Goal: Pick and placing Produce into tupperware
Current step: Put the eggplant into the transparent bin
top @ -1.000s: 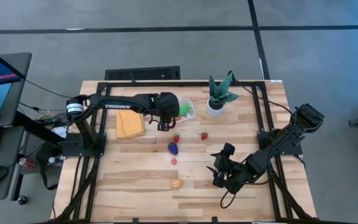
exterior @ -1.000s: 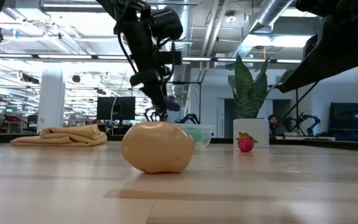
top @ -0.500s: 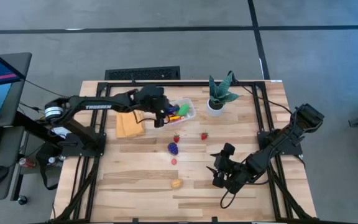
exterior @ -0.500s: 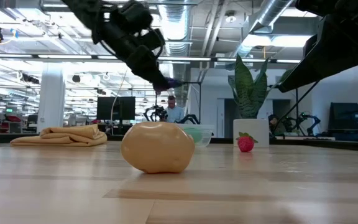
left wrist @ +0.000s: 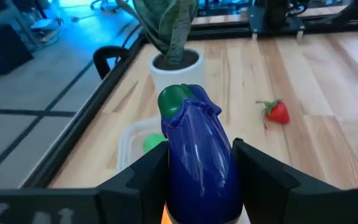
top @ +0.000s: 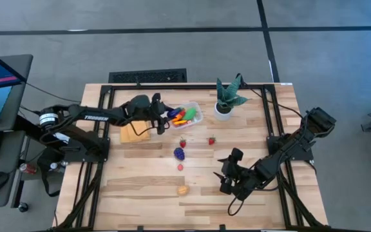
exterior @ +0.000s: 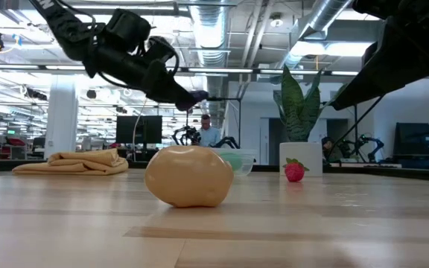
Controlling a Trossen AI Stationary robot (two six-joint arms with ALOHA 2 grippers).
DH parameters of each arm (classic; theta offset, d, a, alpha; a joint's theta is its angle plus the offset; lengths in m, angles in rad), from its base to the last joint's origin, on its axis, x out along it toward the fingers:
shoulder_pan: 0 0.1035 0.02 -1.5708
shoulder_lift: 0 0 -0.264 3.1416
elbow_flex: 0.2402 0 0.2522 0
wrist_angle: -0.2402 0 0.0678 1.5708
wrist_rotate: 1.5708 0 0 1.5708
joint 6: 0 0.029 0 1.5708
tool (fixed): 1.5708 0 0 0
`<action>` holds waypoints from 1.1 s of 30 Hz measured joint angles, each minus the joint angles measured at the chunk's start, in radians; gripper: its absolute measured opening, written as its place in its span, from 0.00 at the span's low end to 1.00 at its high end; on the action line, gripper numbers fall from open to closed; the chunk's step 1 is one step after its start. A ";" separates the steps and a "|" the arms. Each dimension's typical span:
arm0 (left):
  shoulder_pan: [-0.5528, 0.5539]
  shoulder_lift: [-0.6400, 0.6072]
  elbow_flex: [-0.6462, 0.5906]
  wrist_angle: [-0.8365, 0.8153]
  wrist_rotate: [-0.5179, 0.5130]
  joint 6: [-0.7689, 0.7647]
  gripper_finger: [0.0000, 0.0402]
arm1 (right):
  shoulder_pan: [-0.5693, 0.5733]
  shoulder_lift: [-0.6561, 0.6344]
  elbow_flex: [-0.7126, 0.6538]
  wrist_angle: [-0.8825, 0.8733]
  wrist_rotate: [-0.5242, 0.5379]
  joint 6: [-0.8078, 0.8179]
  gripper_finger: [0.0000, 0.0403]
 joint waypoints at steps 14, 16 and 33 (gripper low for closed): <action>-0.056 0.035 -0.010 -0.022 -0.056 -0.030 0.40 | -0.027 0.000 0.000 0.002 0.000 0.000 0.65; -0.061 0.041 -0.010 -0.015 -0.058 -0.030 0.40 | -0.029 0.000 0.000 0.002 0.000 -0.001 0.65; -0.072 0.055 -0.010 0.002 -0.086 -0.038 0.40 | -0.031 0.000 0.000 -0.001 0.000 -0.008 0.65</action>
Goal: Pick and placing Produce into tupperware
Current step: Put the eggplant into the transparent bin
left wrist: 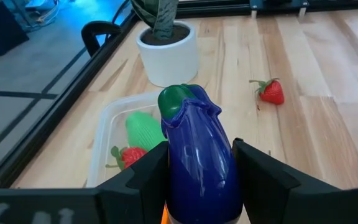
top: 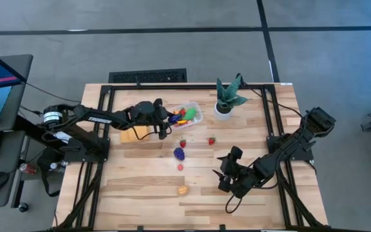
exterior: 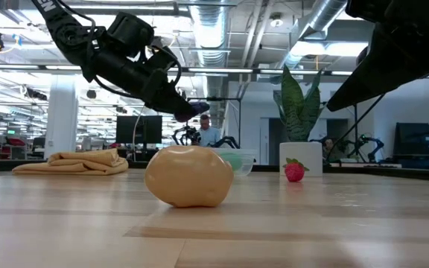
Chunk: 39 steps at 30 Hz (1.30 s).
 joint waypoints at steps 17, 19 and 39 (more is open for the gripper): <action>0.000 0.106 0.011 0.104 -0.008 -0.043 0.40 | -0.015 0.000 0.000 0.000 0.000 -0.003 0.65; 0.000 0.146 0.021 0.117 -0.008 -0.044 0.40 | -0.015 0.000 0.000 0.000 -0.001 -0.001 0.65; 0.033 0.262 0.086 0.121 0.034 -0.078 0.41 | -0.013 0.000 0.000 -0.001 -0.003 -0.001 0.65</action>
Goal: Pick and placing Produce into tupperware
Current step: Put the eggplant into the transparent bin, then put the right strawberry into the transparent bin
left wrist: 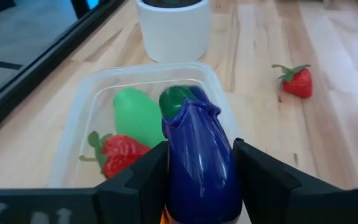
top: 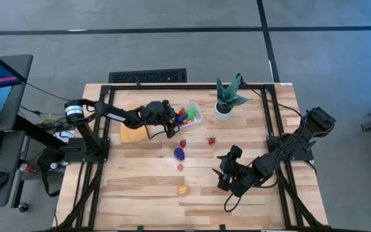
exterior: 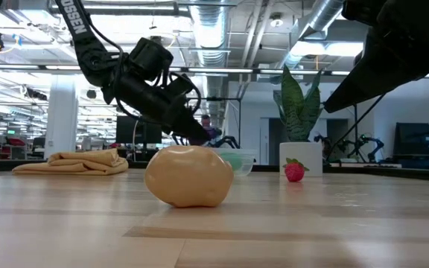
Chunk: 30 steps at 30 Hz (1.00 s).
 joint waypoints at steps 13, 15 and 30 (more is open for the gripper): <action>0.002 -0.007 -0.001 0.020 0.024 -0.003 0.55 | 0.000 0.000 0.000 0.000 0.001 -0.001 0.65; 0.002 -0.024 -0.001 0.054 0.047 0.000 0.56 | -0.002 0.000 0.000 -0.001 0.003 -0.001 0.65; -0.022 -0.390 0.000 -0.128 0.657 0.014 0.56 | -0.166 0.001 -0.180 0.058 0.024 0.219 0.65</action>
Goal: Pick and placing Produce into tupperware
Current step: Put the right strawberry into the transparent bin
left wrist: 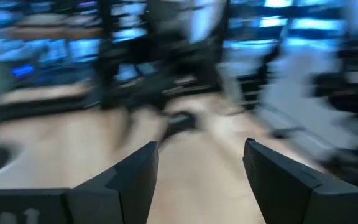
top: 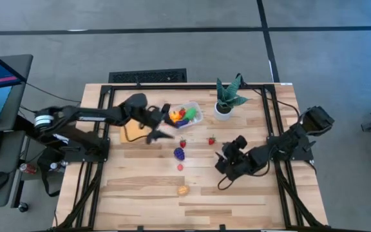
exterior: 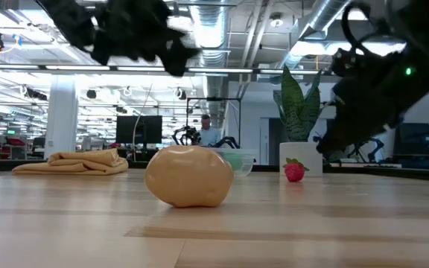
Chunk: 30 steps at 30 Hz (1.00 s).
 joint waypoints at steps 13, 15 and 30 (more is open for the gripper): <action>-0.180 -0.455 0.000 -0.328 0.224 0.181 0.56 | -0.148 0.000 -0.093 0.317 0.063 0.003 0.65; -0.208 -0.517 0.000 -0.391 0.201 0.208 0.56 | -0.173 0.000 -0.094 0.335 0.061 0.002 0.65; -0.358 -0.693 0.000 -0.634 0.038 0.247 0.56 | -0.297 0.000 -0.094 0.413 -0.100 -0.034 0.65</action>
